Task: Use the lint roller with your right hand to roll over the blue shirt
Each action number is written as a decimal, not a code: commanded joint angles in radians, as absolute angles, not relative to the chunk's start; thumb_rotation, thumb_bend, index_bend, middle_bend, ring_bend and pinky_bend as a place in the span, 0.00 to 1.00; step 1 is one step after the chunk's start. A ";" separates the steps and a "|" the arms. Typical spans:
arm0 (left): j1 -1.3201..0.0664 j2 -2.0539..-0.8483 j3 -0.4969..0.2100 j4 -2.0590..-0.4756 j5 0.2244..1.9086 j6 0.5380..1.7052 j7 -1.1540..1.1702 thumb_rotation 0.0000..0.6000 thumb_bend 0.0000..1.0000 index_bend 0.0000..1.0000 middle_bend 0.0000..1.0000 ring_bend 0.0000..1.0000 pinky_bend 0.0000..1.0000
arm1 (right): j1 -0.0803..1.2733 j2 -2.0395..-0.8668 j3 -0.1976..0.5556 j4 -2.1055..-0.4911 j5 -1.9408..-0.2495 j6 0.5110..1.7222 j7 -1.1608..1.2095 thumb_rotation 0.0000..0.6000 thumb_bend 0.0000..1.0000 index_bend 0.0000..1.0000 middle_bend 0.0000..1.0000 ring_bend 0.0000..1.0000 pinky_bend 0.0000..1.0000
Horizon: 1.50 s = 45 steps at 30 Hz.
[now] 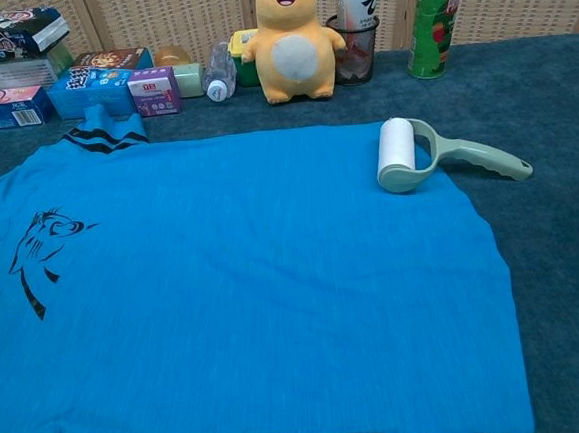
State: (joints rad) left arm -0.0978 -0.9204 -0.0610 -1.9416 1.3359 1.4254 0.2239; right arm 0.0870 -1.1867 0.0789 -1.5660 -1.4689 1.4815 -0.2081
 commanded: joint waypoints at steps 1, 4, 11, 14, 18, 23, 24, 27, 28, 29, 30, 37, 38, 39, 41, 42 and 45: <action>-0.093 -0.912 -0.059 -1.951 1.342 1.433 0.215 1.00 0.19 0.00 0.00 0.00 0.10 | 0.086 -1.186 0.077 -1.564 -1.471 1.483 -0.205 1.00 0.00 0.00 0.00 0.00 0.00; -0.083 -0.902 -0.057 -1.955 1.358 1.451 0.197 1.00 0.19 0.00 0.00 0.00 0.10 | 0.084 -1.186 0.075 -1.563 -1.473 1.484 -0.201 1.00 0.00 0.00 0.00 0.00 0.00; -0.069 -0.877 -0.063 -1.950 1.367 1.475 0.136 1.00 0.19 0.00 0.00 0.00 0.10 | 0.102 -1.204 0.081 -1.540 -1.480 1.468 -0.183 1.00 0.00 0.00 0.01 0.00 0.00; -0.070 -0.874 -0.064 -1.947 1.367 1.473 0.123 1.00 0.19 0.00 0.00 0.00 0.10 | 0.135 -1.227 0.100 -1.512 -1.473 1.429 -0.151 1.00 0.00 0.00 0.02 0.01 0.00; -0.082 -0.875 -0.069 -1.943 1.358 1.453 0.125 1.00 0.19 0.00 0.00 0.00 0.10 | 0.207 -1.262 0.128 -1.466 -1.446 1.326 -0.116 1.00 0.00 0.00 0.04 0.02 0.00; -0.089 -0.877 -0.074 -1.950 1.346 1.446 0.131 1.00 0.19 0.00 0.00 0.00 0.10 | 0.313 -1.320 0.175 -1.395 -1.385 1.179 -0.123 1.00 0.00 0.00 0.04 0.02 0.01; -0.088 -0.878 -0.075 -1.952 1.344 1.447 0.133 1.00 0.19 0.00 0.00 0.00 0.10 | 0.336 -1.335 0.185 -1.383 -1.371 1.150 -0.125 1.00 0.00 0.00 0.05 0.03 0.01; -0.088 -0.880 -0.077 -1.953 1.336 1.451 0.141 1.00 0.19 0.00 0.00 0.00 0.10 | 0.387 -1.366 0.207 -1.355 -1.339 1.086 -0.129 1.00 0.00 0.00 0.05 0.04 0.03; -0.088 -0.881 -0.078 -1.954 1.332 1.451 0.143 1.00 0.19 0.00 0.00 0.00 0.10 | 0.401 -1.375 0.213 -1.347 -1.330 1.069 -0.130 1.00 0.00 0.00 0.06 0.04 0.04; -0.089 -0.883 -0.080 -1.954 1.325 1.450 0.148 1.00 0.19 0.00 0.00 0.00 0.10 | 0.420 -1.387 0.222 -1.337 -1.315 1.045 -0.130 1.00 0.00 0.00 0.06 0.04 0.04; -0.091 -0.884 -0.081 -1.954 1.321 1.448 0.152 1.00 0.19 0.00 0.00 0.00 0.10 | 0.432 -1.394 0.227 -1.331 -1.305 1.028 -0.128 1.00 0.00 0.00 0.06 0.04 0.05; -0.109 -0.896 -0.095 -1.948 1.271 1.424 0.177 1.00 0.19 0.00 0.00 0.00 0.10 | 0.507 -1.441 0.252 -1.282 -1.235 0.924 -0.120 1.00 0.00 0.00 0.10 0.08 0.12; -0.111 -0.897 -0.096 -1.947 1.265 1.420 0.180 1.00 0.19 0.00 0.00 0.00 0.10 | 0.512 -1.445 0.254 -1.278 -1.228 0.916 -0.117 1.00 0.00 0.00 0.10 0.08 0.13; -0.114 -0.898 -0.098 -1.946 1.256 1.415 0.182 1.00 0.19 0.00 0.00 0.00 0.10 | 0.520 -1.452 0.254 -1.273 -1.221 0.908 -0.117 1.00 0.00 0.00 0.11 0.09 0.15; -0.118 -0.899 -0.101 -1.945 1.246 1.408 0.184 1.00 0.19 0.00 0.00 0.00 0.10 | 0.530 -1.462 0.253 -1.267 -1.217 0.900 -0.120 1.00 0.00 0.02 0.13 0.11 0.19; -0.122 -0.900 -0.103 -1.944 1.238 1.403 0.185 1.00 0.19 0.00 0.00 0.00 0.10 | 0.538 -1.471 0.253 -1.263 -1.215 0.895 -0.123 1.00 0.00 0.03 0.14 0.12 0.21; -0.130 -0.903 -0.108 -1.938 1.218 1.392 0.195 1.00 0.19 0.00 0.00 0.00 0.10 | 0.564 -1.496 0.256 -1.243 -1.204 0.878 -0.131 1.00 0.00 0.06 0.17 0.14 0.25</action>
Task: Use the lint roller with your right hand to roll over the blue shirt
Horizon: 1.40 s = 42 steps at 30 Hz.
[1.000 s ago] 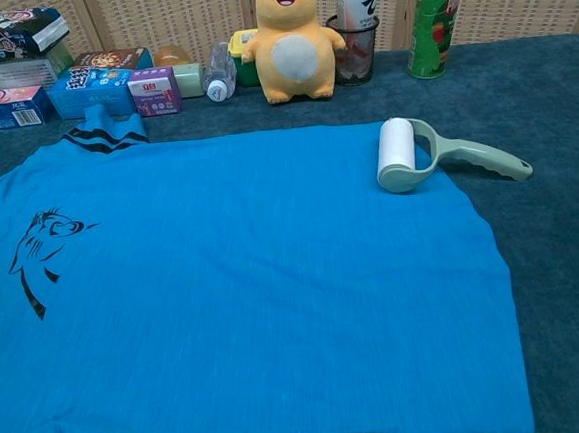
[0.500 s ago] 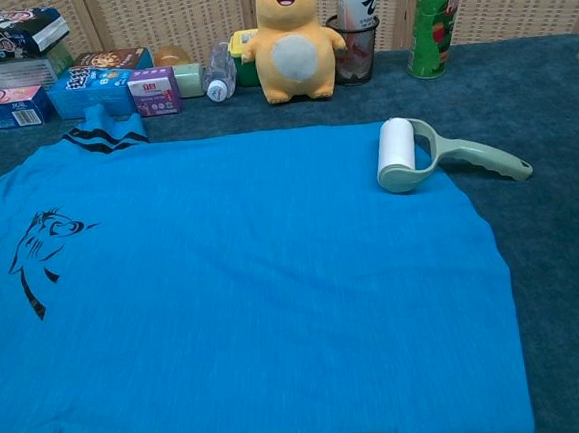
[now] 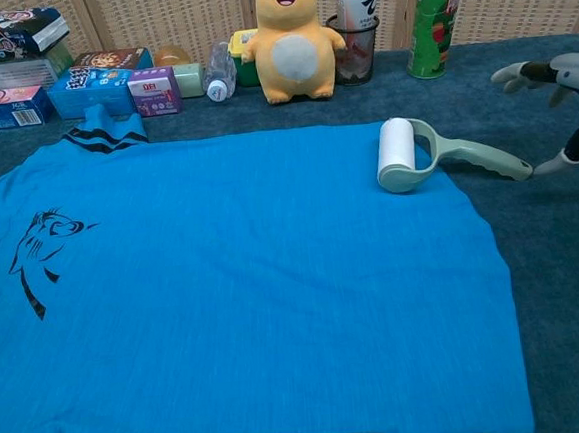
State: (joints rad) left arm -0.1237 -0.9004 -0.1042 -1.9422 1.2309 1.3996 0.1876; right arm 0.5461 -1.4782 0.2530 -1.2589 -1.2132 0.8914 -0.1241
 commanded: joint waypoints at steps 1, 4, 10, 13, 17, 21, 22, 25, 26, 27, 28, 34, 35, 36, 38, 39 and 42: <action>-0.132 -0.904 -0.109 -1.938 1.214 1.389 0.197 1.00 0.19 0.00 0.00 0.00 0.10 | 0.571 -1.502 0.257 -1.236 -1.199 0.874 -0.134 1.00 0.00 0.07 0.17 0.14 0.27; -0.138 -0.906 -0.112 -1.936 1.198 1.379 0.203 1.00 0.19 0.00 0.00 0.00 0.10 | 0.591 -1.528 0.260 -1.211 -1.183 0.861 -0.145 1.00 0.01 0.09 0.19 0.16 0.29; -0.147 -0.910 -0.116 -1.931 1.177 1.368 0.211 1.00 0.19 0.00 0.00 0.00 0.10 | 0.620 -1.576 0.255 -1.165 -1.169 0.856 -0.166 1.00 0.05 0.18 0.26 0.22 0.34; -0.150 -0.909 -0.117 -1.931 1.168 1.362 0.209 1.00 0.19 0.00 0.00 0.00 0.10 | 0.633 -1.602 0.251 -1.132 -1.151 0.839 -0.178 1.00 0.06 0.20 0.27 0.23 0.34; -0.153 -0.909 -0.118 -1.930 1.164 1.359 0.205 1.00 0.19 0.00 0.00 0.00 0.10 | 0.639 -1.623 0.247 -1.103 -1.133 0.828 -0.172 1.00 0.08 0.24 0.31 0.26 0.38; -0.157 -0.910 -0.117 -1.927 1.161 1.352 0.204 1.00 0.19 0.00 0.00 0.00 0.10 | 0.642 -1.635 0.241 -1.094 -1.136 0.835 -0.166 1.00 0.11 0.27 0.34 0.29 0.44; -0.159 -0.911 -0.118 -1.925 1.157 1.349 0.204 1.00 0.19 0.00 0.00 0.00 0.10 | 0.644 -1.640 0.240 -1.093 -1.138 0.837 -0.167 1.00 0.12 0.28 0.34 0.30 0.45; -0.162 -0.911 -0.119 -1.923 1.148 1.343 0.205 1.00 0.19 0.00 0.00 0.00 0.10 | 0.649 -1.651 0.238 -1.088 -1.138 0.843 -0.171 1.00 0.15 0.29 0.36 0.32 0.47; -0.163 -0.911 -0.120 -1.923 1.146 1.342 0.204 1.00 0.19 0.00 0.00 0.00 0.10 | 0.651 -1.655 0.237 -1.085 -1.137 0.843 -0.174 1.00 0.15 0.30 0.37 0.32 0.48; -0.163 -0.911 -0.120 -1.923 1.144 1.342 0.203 1.00 0.19 0.00 0.00 0.00 0.10 | 0.654 -1.661 0.237 -1.080 -1.135 0.842 -0.178 1.00 0.17 0.31 0.38 0.33 0.49; -0.164 -0.911 -0.120 -1.923 1.144 1.342 0.203 1.00 0.19 0.00 0.00 0.00 0.10 | 0.656 -1.665 0.237 -1.076 -1.132 0.842 -0.181 1.00 0.19 0.32 0.39 0.34 0.50; -0.164 -0.910 -0.120 -1.922 1.142 1.343 0.198 1.00 0.19 0.00 0.00 0.00 0.10 | 0.665 -1.689 0.238 -1.059 -1.120 0.851 -0.203 1.00 0.31 0.38 0.44 0.39 0.55; -0.164 -0.910 -0.119 -1.922 1.142 1.342 0.196 1.00 0.19 0.00 0.00 0.00 0.10 | 0.666 -1.693 0.238 -1.057 -1.117 0.854 -0.207 1.00 0.34 0.39 0.45 0.40 0.56; -0.164 -0.909 -0.119 -1.922 1.142 1.342 0.194 1.00 0.19 0.00 0.00 0.00 0.10 | 0.666 -1.696 0.238 -1.056 -1.115 0.858 -0.212 1.00 0.38 0.40 0.47 0.42 0.57; -0.165 -0.908 -0.119 -1.922 1.142 1.341 0.192 1.00 0.19 0.00 0.00 0.00 0.10 | 0.667 -1.698 0.238 -1.056 -1.111 0.861 -0.217 1.00 0.45 0.41 0.49 0.43 0.58; -0.165 -0.908 -0.118 -1.921 1.142 1.340 0.190 1.00 0.19 0.00 0.00 0.00 0.10 | 0.668 -1.698 0.238 -1.057 -1.108 0.862 -0.220 1.00 0.49 0.42 0.50 0.45 0.59; -0.165 -0.906 -0.118 -1.922 1.142 1.340 0.185 1.00 0.19 0.00 0.00 0.00 0.10 | 0.669 -1.700 0.238 -1.058 -1.106 0.870 -0.226 1.00 0.60 0.44 0.53 0.48 0.63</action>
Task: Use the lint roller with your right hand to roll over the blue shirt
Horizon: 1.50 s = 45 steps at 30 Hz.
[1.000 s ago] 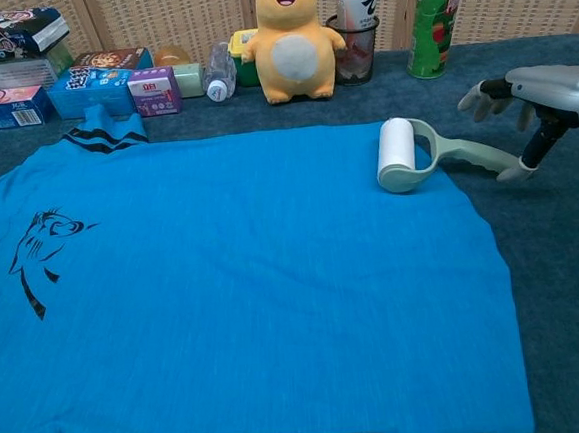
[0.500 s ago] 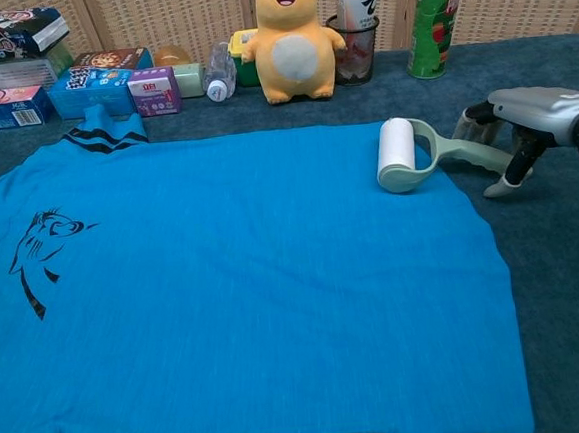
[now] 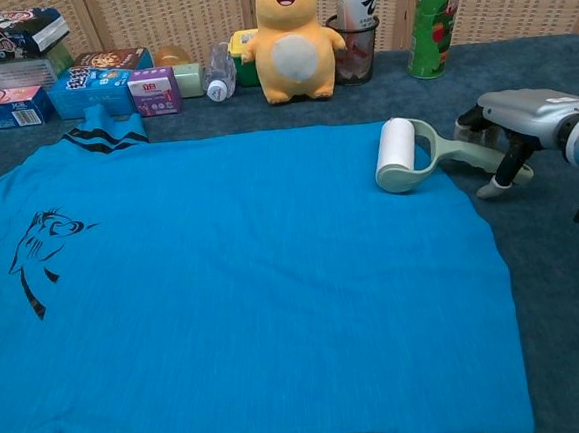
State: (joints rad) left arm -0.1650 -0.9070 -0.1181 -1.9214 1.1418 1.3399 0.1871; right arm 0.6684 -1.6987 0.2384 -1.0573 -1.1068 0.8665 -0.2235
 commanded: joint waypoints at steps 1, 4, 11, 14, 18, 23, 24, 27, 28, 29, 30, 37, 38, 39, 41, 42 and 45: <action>-0.165 -0.906 -0.117 -1.922 1.143 1.340 0.184 1.00 0.19 0.00 0.00 0.00 0.10 | 0.669 -1.700 0.238 -1.059 -1.106 0.872 -0.227 1.00 0.64 0.45 0.54 0.49 0.63; -0.164 -0.904 -0.116 -1.923 1.145 1.340 0.180 1.00 0.19 0.00 0.00 0.00 0.10 | 0.671 -1.699 0.236 -1.064 -1.102 0.870 -0.231 1.00 0.77 0.46 0.55 0.50 0.64; -0.163 -0.897 -0.113 -1.925 1.149 1.337 0.163 1.00 0.19 0.00 0.00 0.00 0.10 | 0.673 -1.663 0.237 -1.121 -1.086 0.851 -0.229 1.00 0.93 0.46 0.56 0.50 0.64; -0.161 -0.893 -0.112 -1.926 1.152 1.338 0.157 1.00 0.19 0.00 0.00 0.00 0.10 | 0.675 -1.646 0.241 -1.150 -1.070 0.848 -0.239 1.00 0.94 0.47 0.57 0.51 0.65; -0.160 -0.892 -0.110 -1.929 1.157 1.340 0.154 1.00 0.19 0.00 0.00 0.00 0.10 | 0.678 -1.641 0.236 -1.161 -1.063 0.856 -0.264 1.00 0.97 0.48 0.58 0.52 0.66; -0.157 -0.889 -0.106 -1.932 1.165 1.344 0.149 1.00 0.19 0.00 0.00 0.00 0.10 | 0.682 -1.650 0.227 -1.158 -1.060 0.866 -0.283 1.00 1.00 0.50 0.60 0.55 0.69; -0.156 -0.888 -0.106 -1.932 1.165 1.344 0.147 1.00 0.19 0.00 0.00 0.00 0.10 | 0.681 -1.651 0.225 -1.159 -1.066 0.876 -0.285 1.00 1.00 0.51 0.61 0.56 0.71; -0.156 -0.886 -0.107 -1.932 1.164 1.343 0.141 1.00 0.19 0.00 0.00 0.00 0.10 | 0.678 -1.655 0.223 -1.157 -1.096 0.914 -0.279 1.00 1.00 0.52 0.64 0.59 0.75; -0.156 -0.886 -0.107 -1.932 1.165 1.343 0.140 1.00 0.19 0.00 0.00 0.00 0.10 | 0.677 -1.656 0.222 -1.155 -1.103 0.921 -0.275 1.00 1.00 0.52 0.65 0.60 0.76; -0.156 -0.885 -0.107 -1.932 1.166 1.343 0.139 1.00 0.19 0.00 0.00 0.00 0.10 | 0.675 -1.659 0.221 -1.151 -1.118 0.936 -0.265 1.00 1.00 0.53 0.66 0.62 0.79; -0.156 -0.884 -0.107 -1.932 1.167 1.344 0.138 1.00 0.19 0.00 0.00 0.00 0.10 | 0.673 -1.660 0.219 -1.147 -1.130 0.946 -0.257 1.00 1.00 0.53 0.67 0.63 0.81; -0.153 -0.880 -0.105 -1.933 1.175 1.345 0.123 1.00 0.19 0.00 0.00 0.00 0.10 | 0.649 -1.691 0.172 -1.058 -1.287 1.056 -0.123 1.00 1.00 0.52 0.69 0.66 0.89; -0.153 -0.879 -0.105 -1.933 1.176 1.345 0.121 1.00 0.19 0.00 0.00 0.00 0.10 | 0.646 -1.696 0.164 -1.043 -1.311 1.073 -0.098 1.00 1.00 0.52 0.70 0.67 0.90; -0.152 -0.879 -0.104 -1.934 1.177 1.346 0.119 1.00 0.18 0.00 0.00 0.00 0.10 | 0.644 -1.704 0.152 -1.018 -1.353 1.109 -0.064 1.00 1.00 0.52 0.70 0.67 0.91; -0.151 -0.878 -0.103 -1.934 1.179 1.346 0.117 1.00 0.19 0.00 0.00 0.00 0.10 | 0.641 -1.718 0.128 -0.966 -1.419 1.162 -0.004 1.00 1.00 0.51 0.70 0.67 0.93; -0.151 -0.878 -0.103 -1.935 1.179 1.346 0.117 1.00 0.19 0.00 0.00 0.00 0.10 | 0.642 -1.724 0.118 -0.940 -1.445 1.180 0.027 1.00 1.00 0.51 0.70 0.68 0.93; -0.151 -0.877 -0.102 -1.936 1.180 1.344 0.115 1.00 0.18 0.00 0.00 0.00 0.10 | 0.651 -1.743 0.087 -0.845 -1.536 1.257 0.106 1.00 1.00 0.51 0.71 0.68 0.94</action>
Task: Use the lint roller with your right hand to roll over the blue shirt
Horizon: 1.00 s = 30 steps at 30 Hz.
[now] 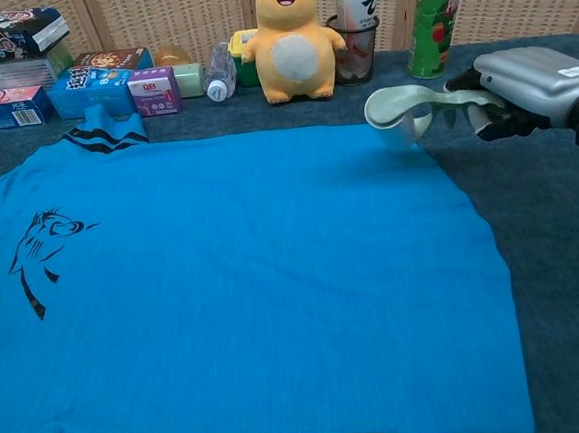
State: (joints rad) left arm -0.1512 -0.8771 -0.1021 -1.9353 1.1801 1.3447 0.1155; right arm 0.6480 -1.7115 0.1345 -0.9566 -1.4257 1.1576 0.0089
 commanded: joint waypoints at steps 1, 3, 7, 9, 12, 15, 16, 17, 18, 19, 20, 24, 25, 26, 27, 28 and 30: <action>-0.152 -0.877 -0.102 -1.936 1.180 1.344 0.116 1.00 0.18 0.00 0.00 0.00 0.10 | 0.655 -1.750 0.081 -0.817 -1.560 1.285 0.116 1.00 1.00 0.51 0.71 0.68 0.95; -0.153 -0.878 -0.101 -1.937 1.181 1.343 0.118 1.00 0.18 0.00 0.00 0.00 0.10 | 0.663 -1.763 0.070 -0.772 -1.600 1.331 0.124 1.00 1.00 0.51 0.71 0.68 0.95; -0.154 -0.878 -0.099 -1.939 1.183 1.340 0.120 1.00 0.18 0.00 0.00 0.00 0.10 | 0.692 -1.789 0.054 -0.688 -1.670 1.409 0.104 1.00 1.00 0.51 0.71 0.68 0.96; -0.155 -0.879 -0.099 -1.939 1.183 1.339 0.122 1.00 0.18 0.00 0.00 0.00 0.10 | 0.709 -1.798 0.048 -0.658 -1.693 1.423 0.090 1.00 1.00 0.51 0.71 0.68 0.96; -0.155 -0.879 -0.096 -1.942 1.186 1.338 0.123 1.00 0.18 0.00 0.00 0.00 0.10 | 0.748 -1.803 0.029 -0.615 -1.733 1.413 0.036 1.00 1.00 0.51 0.71 0.68 0.96; -0.155 -0.878 -0.094 -1.943 1.190 1.336 0.121 1.00 0.18 0.00 0.00 0.00 0.10 | 0.777 -1.800 0.013 -0.610 -1.757 1.390 -0.020 1.00 1.00 0.51 0.71 0.68 0.96; -0.155 -0.877 -0.093 -1.943 1.191 1.335 0.120 1.00 0.18 0.00 0.00 0.00 0.10 | 0.787 -1.798 0.006 -0.613 -1.766 1.377 -0.053 1.00 1.00 0.51 0.71 0.68 0.96; -0.155 -0.877 -0.093 -1.943 1.191 1.333 0.119 1.00 0.18 0.00 0.00 0.00 0.10 | 0.795 -1.797 0.002 -0.618 -1.772 1.369 -0.078 1.00 1.00 0.51 0.71 0.68 0.97; -0.156 -0.877 -0.093 -1.943 1.191 1.332 0.117 1.00 0.18 0.00 0.00 0.00 0.10 | 0.813 -1.803 -0.006 -0.610 -1.792 1.358 -0.151 1.00 1.00 0.51 0.71 0.67 0.97; -0.156 -0.876 -0.092 -1.943 1.191 1.330 0.115 1.00 0.18 0.00 0.00 0.00 0.10 | 0.821 -1.811 -0.002 -0.617 -1.790 1.342 -0.204 1.00 1.00 0.51 0.71 0.67 0.97; -0.156 -0.875 -0.092 -1.943 1.192 1.329 0.114 1.00 0.18 0.00 0.00 0.00 0.10 | 0.823 -1.813 0.001 -0.627 -1.786 1.335 -0.225 1.00 1.00 0.51 0.71 0.67 0.97; -0.156 -0.872 -0.091 -1.942 1.194 1.326 0.108 1.00 0.18 0.00 0.00 0.00 0.10 | 0.837 -1.814 0.012 -0.667 -1.778 1.307 -0.312 1.00 1.00 0.51 0.71 0.67 0.98; -0.156 -0.871 -0.091 -1.942 1.194 1.326 0.106 1.00 0.18 0.00 0.00 0.00 0.10 | 0.842 -1.813 0.016 -0.681 -1.775 1.297 -0.337 1.00 1.00 0.51 0.71 0.67 0.98; -0.156 -0.871 -0.091 -1.942 1.194 1.326 0.104 1.00 0.18 0.00 0.00 0.00 0.10 | 0.846 -1.813 0.019 -0.690 -1.774 1.291 -0.353 1.00 1.00 0.51 0.71 0.67 0.98; -0.156 -0.870 -0.091 -1.942 1.195 1.325 0.102 1.00 0.18 0.00 0.00 0.00 0.10 | 0.853 -1.812 0.022 -0.702 -1.773 1.282 -0.378 1.00 1.00 0.51 0.71 0.67 0.98; -0.155 -0.870 -0.091 -1.942 1.196 1.325 0.100 1.00 0.18 0.00 0.00 0.00 0.10 | 0.859 -1.812 0.024 -0.708 -1.774 1.276 -0.398 1.00 1.00 0.51 0.71 0.67 0.98; -0.155 -0.868 -0.091 -1.942 1.196 1.325 0.096 1.00 0.18 0.00 0.00 0.00 0.10 | 0.876 -1.812 0.031 -0.727 -1.776 1.263 -0.440 1.00 1.00 0.51 0.71 0.67 0.98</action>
